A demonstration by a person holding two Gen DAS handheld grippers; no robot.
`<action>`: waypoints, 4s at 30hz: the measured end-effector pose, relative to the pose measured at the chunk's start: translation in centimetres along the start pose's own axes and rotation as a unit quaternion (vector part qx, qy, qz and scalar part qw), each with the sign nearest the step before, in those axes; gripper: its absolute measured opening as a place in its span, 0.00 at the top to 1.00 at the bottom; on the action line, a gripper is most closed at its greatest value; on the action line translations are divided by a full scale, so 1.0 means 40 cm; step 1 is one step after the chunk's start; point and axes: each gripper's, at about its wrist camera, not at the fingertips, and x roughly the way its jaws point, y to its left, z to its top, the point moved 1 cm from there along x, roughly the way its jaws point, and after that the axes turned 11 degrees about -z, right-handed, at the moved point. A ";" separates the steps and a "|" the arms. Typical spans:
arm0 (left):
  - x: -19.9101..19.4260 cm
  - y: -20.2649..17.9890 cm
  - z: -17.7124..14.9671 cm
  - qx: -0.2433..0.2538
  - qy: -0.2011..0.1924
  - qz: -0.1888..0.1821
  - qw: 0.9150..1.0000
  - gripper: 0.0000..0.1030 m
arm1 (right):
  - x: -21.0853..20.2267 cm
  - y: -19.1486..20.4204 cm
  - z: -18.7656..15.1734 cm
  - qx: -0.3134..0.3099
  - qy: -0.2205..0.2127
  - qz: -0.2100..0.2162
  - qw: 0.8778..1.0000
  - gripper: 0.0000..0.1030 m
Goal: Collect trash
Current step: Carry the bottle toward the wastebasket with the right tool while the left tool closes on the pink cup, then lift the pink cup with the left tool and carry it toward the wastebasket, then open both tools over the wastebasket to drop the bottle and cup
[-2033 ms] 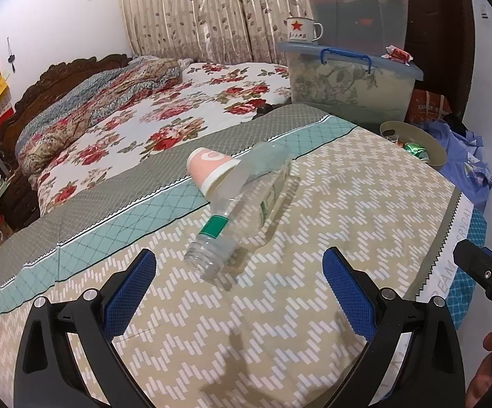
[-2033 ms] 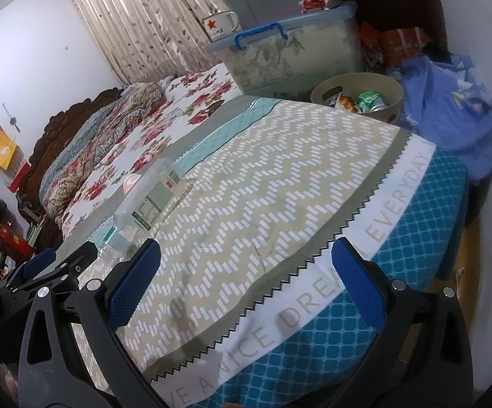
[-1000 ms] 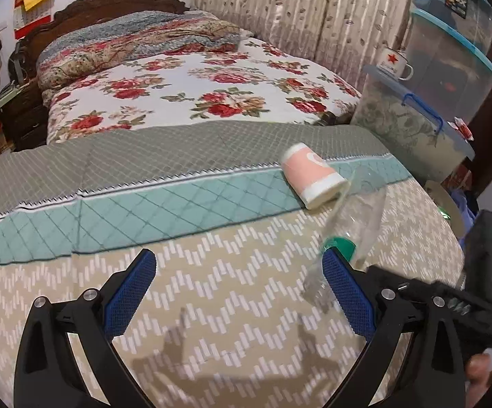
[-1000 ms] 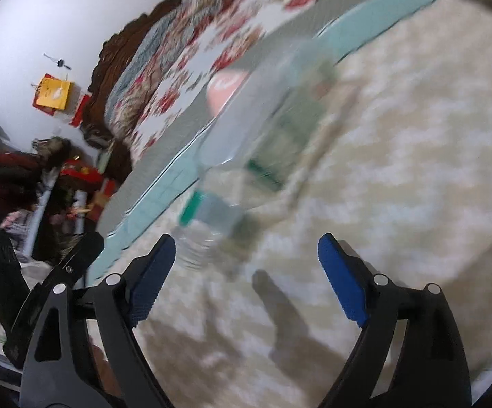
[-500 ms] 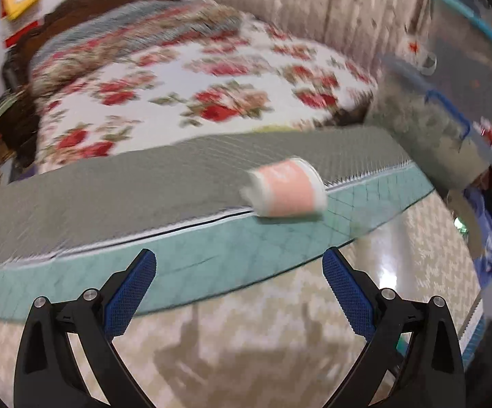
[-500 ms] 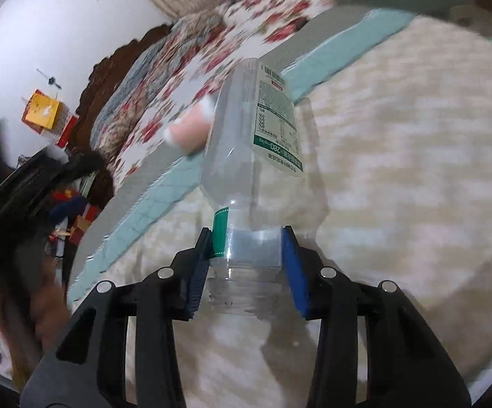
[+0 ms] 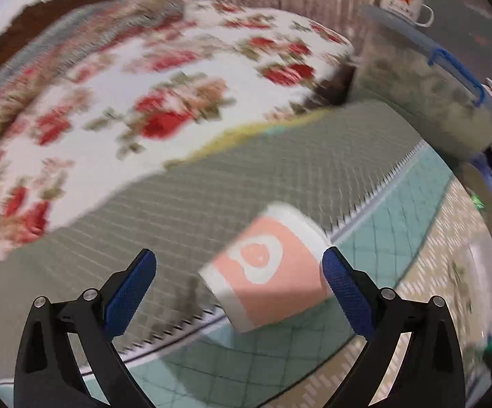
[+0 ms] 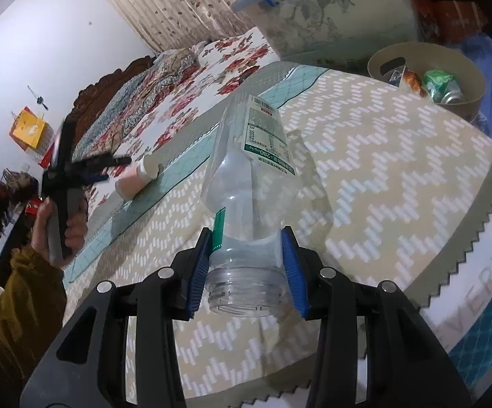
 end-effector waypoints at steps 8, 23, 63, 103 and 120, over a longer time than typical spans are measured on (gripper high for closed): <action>0.018 -0.126 -0.097 0.036 0.000 -0.024 0.999 0.80 | 0.015 -0.049 0.031 0.029 0.012 0.032 0.999 0.58; 0.111 -0.733 -0.073 0.183 0.036 -0.178 0.966 1.00 | -0.095 -0.368 0.154 0.150 -0.087 -0.066 0.983 0.58; 0.092 -0.170 -0.068 0.011 0.013 -0.093 0.996 0.55 | -0.051 -0.353 0.193 0.139 -0.065 -0.056 0.987 0.58; 0.064 -0.402 0.077 -0.051 -0.013 -0.314 0.948 0.97 | -0.047 -0.419 0.206 0.147 -0.080 -0.094 0.981 0.58; 0.360 -0.999 0.093 0.055 0.090 -0.252 0.962 0.43 | -0.049 -0.508 0.236 0.180 -0.103 -0.102 0.973 0.26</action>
